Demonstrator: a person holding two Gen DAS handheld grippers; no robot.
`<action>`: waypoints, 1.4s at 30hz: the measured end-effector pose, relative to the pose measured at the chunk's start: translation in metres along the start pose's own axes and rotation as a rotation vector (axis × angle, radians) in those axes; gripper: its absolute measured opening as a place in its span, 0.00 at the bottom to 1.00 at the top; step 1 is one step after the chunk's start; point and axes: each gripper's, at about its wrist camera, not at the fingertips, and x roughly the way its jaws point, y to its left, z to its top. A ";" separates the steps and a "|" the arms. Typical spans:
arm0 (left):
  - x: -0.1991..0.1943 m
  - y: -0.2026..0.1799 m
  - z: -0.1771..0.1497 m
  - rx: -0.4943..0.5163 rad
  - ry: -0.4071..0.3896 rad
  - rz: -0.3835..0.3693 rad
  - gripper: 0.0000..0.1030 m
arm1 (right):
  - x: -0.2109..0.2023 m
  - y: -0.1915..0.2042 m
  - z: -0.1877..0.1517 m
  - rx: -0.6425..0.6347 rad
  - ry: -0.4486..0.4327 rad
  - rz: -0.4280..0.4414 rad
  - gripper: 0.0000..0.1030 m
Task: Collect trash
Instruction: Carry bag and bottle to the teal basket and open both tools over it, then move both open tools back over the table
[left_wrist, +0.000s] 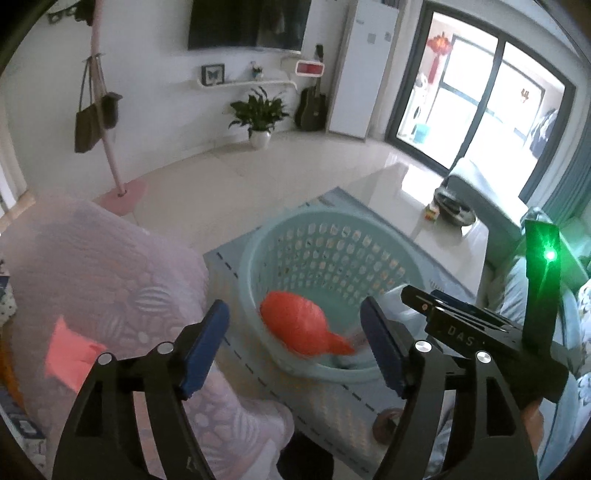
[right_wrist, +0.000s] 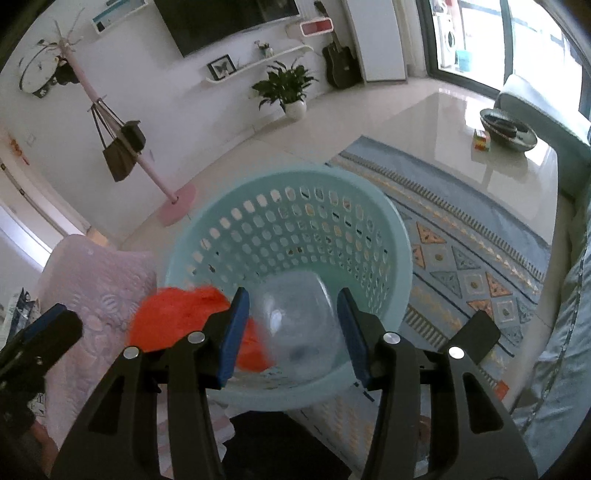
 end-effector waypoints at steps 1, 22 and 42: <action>-0.005 0.000 -0.001 -0.002 -0.011 0.002 0.70 | -0.005 0.003 0.000 0.000 -0.009 -0.002 0.45; -0.149 0.060 -0.043 -0.128 -0.262 0.045 0.70 | -0.083 0.132 -0.028 -0.253 -0.158 0.155 0.45; -0.280 0.224 -0.136 -0.383 -0.377 0.318 0.70 | -0.108 0.360 -0.083 -0.580 -0.144 0.345 0.78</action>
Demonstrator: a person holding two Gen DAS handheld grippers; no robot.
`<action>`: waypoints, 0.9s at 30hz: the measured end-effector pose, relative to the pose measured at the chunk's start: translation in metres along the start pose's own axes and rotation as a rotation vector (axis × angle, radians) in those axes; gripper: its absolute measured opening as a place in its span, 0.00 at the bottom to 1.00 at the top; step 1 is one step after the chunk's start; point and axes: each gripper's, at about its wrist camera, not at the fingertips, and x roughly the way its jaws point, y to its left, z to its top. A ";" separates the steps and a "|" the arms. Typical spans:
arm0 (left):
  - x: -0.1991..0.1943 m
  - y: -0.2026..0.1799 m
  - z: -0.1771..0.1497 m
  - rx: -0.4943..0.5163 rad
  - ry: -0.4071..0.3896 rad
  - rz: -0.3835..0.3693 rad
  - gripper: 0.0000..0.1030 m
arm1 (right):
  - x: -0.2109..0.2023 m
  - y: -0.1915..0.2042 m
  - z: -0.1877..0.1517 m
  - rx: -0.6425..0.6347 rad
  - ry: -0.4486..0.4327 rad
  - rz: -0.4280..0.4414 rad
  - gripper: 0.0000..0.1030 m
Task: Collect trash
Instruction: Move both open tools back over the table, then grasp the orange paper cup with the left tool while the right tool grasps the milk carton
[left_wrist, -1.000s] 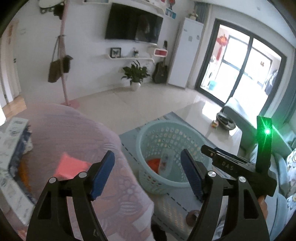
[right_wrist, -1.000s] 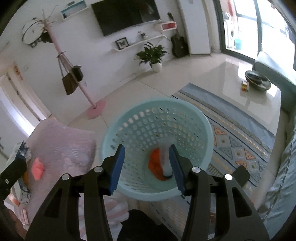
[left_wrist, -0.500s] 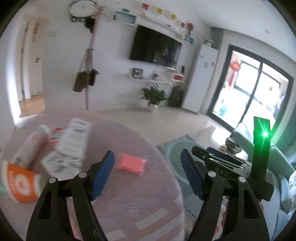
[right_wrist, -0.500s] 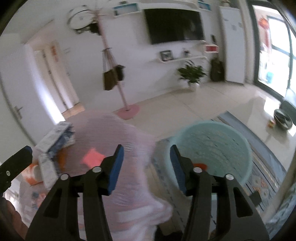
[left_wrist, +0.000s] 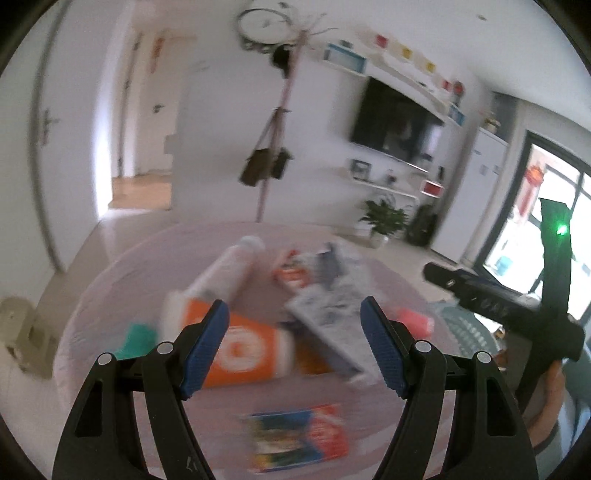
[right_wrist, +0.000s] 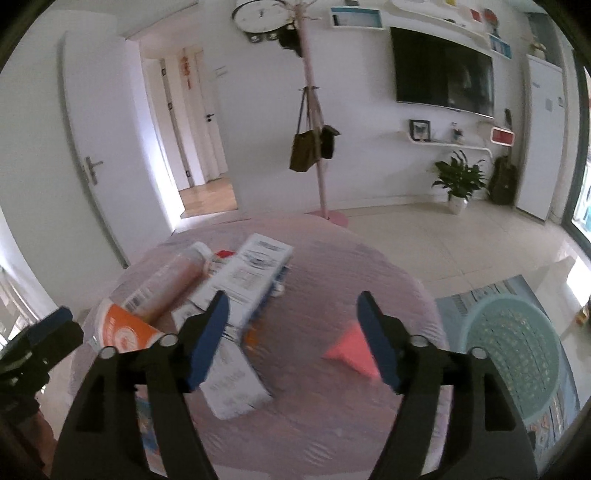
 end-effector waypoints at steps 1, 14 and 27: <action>0.001 0.011 0.000 -0.014 0.006 0.008 0.70 | 0.006 0.004 0.003 0.001 0.011 -0.007 0.79; 0.046 0.101 -0.005 -0.110 0.155 -0.033 0.68 | 0.091 0.041 0.018 0.035 0.171 -0.099 0.79; 0.054 0.090 -0.025 -0.107 0.228 -0.137 0.40 | 0.115 0.022 0.006 0.097 0.286 -0.020 0.56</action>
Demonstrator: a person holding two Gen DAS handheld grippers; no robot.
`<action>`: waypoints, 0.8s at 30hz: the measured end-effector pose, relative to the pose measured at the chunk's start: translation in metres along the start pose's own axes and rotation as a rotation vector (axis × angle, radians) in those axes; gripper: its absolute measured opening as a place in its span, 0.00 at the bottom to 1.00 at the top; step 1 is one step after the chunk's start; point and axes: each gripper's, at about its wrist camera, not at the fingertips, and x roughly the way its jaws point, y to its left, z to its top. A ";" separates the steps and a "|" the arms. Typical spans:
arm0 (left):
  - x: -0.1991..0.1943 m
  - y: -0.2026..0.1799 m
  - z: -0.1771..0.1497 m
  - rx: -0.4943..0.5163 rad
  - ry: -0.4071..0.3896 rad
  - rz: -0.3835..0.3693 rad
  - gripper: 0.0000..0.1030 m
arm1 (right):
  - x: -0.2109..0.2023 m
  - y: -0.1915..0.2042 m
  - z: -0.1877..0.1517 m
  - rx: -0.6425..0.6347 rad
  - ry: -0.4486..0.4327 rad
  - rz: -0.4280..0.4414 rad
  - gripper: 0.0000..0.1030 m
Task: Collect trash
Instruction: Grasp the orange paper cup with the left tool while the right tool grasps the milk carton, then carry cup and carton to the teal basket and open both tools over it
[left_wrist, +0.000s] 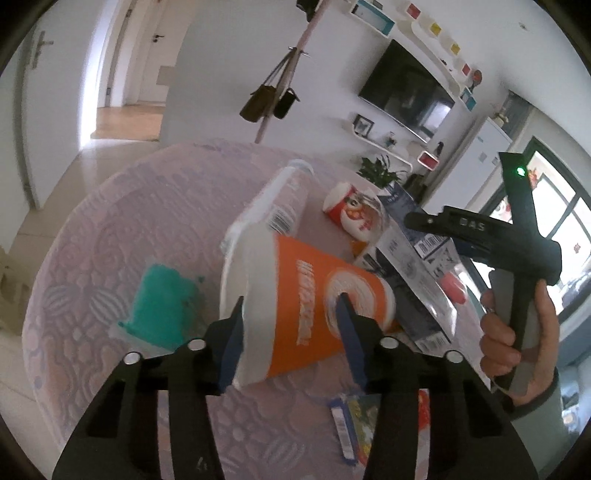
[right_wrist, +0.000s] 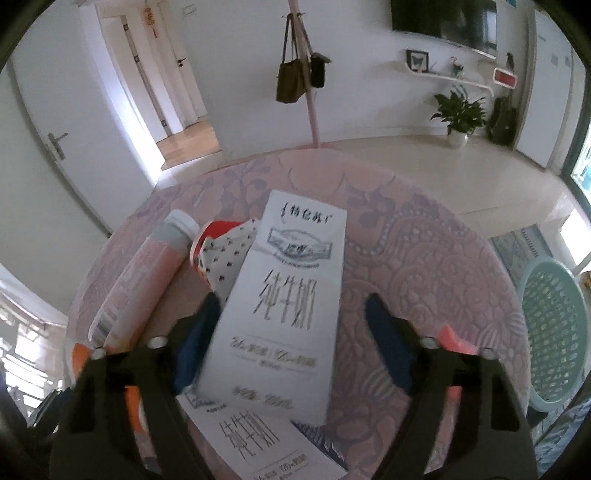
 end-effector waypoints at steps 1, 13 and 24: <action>-0.003 -0.002 -0.003 0.001 0.000 -0.009 0.38 | 0.000 -0.002 -0.001 -0.003 0.003 0.000 0.53; -0.005 -0.040 -0.029 -0.003 0.014 -0.116 0.10 | -0.022 -0.009 -0.017 -0.040 -0.073 -0.012 0.50; -0.034 -0.083 -0.026 0.048 -0.144 -0.118 0.01 | -0.102 -0.043 -0.025 -0.037 -0.265 -0.024 0.50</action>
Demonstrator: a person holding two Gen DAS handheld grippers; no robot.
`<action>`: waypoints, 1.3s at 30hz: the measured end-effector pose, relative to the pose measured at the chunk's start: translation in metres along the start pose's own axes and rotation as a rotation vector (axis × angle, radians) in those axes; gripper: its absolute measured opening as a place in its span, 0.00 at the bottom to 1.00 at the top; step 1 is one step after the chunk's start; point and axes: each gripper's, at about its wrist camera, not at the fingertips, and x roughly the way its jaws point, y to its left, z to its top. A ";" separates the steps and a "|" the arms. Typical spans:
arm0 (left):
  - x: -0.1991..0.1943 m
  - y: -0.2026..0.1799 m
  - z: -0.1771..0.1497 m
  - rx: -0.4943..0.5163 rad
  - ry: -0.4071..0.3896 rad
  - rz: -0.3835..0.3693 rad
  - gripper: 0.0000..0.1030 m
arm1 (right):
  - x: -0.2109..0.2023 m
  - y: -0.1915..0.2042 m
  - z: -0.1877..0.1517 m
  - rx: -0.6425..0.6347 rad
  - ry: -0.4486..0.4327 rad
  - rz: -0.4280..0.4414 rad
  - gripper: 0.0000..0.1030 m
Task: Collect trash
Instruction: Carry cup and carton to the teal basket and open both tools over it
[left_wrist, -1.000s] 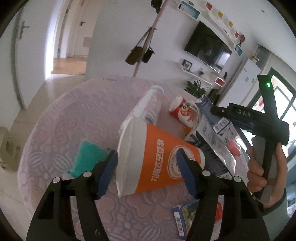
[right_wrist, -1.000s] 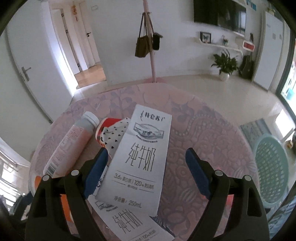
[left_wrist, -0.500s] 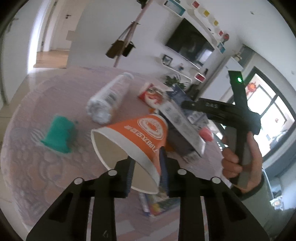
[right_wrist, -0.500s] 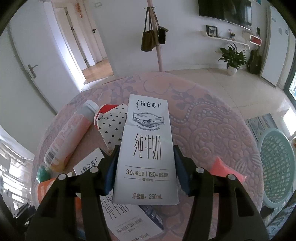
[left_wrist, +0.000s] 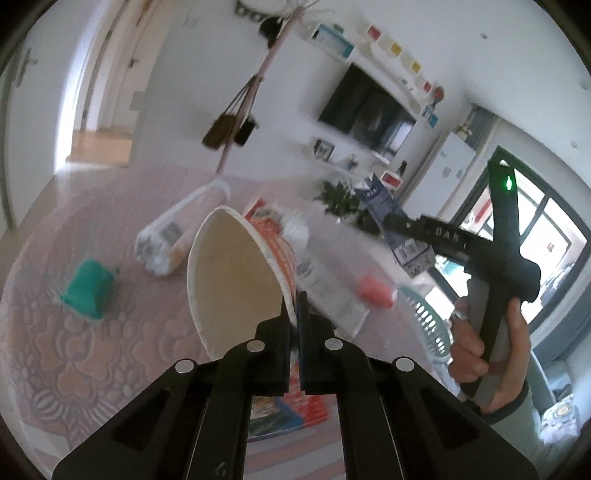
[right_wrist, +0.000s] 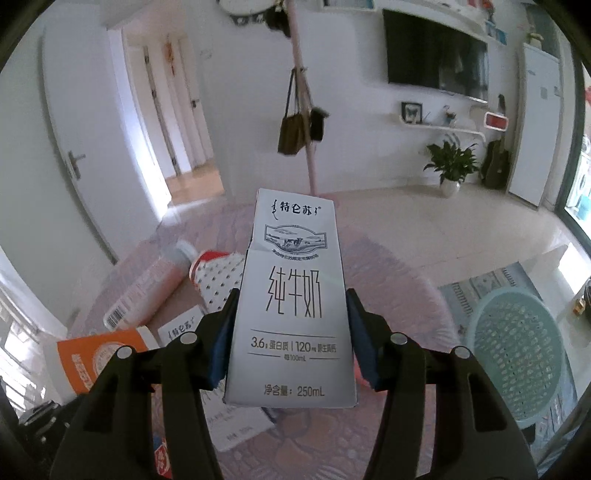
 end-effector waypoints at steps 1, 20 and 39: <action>-0.003 -0.005 0.003 0.009 -0.017 -0.007 0.01 | -0.008 -0.007 0.001 0.011 -0.014 -0.002 0.50; 0.076 -0.174 0.045 0.242 -0.033 -0.213 0.01 | -0.094 -0.191 -0.013 0.255 -0.131 -0.240 0.50; 0.298 -0.272 -0.029 0.333 0.418 -0.295 0.01 | -0.008 -0.335 -0.108 0.526 0.141 -0.343 0.51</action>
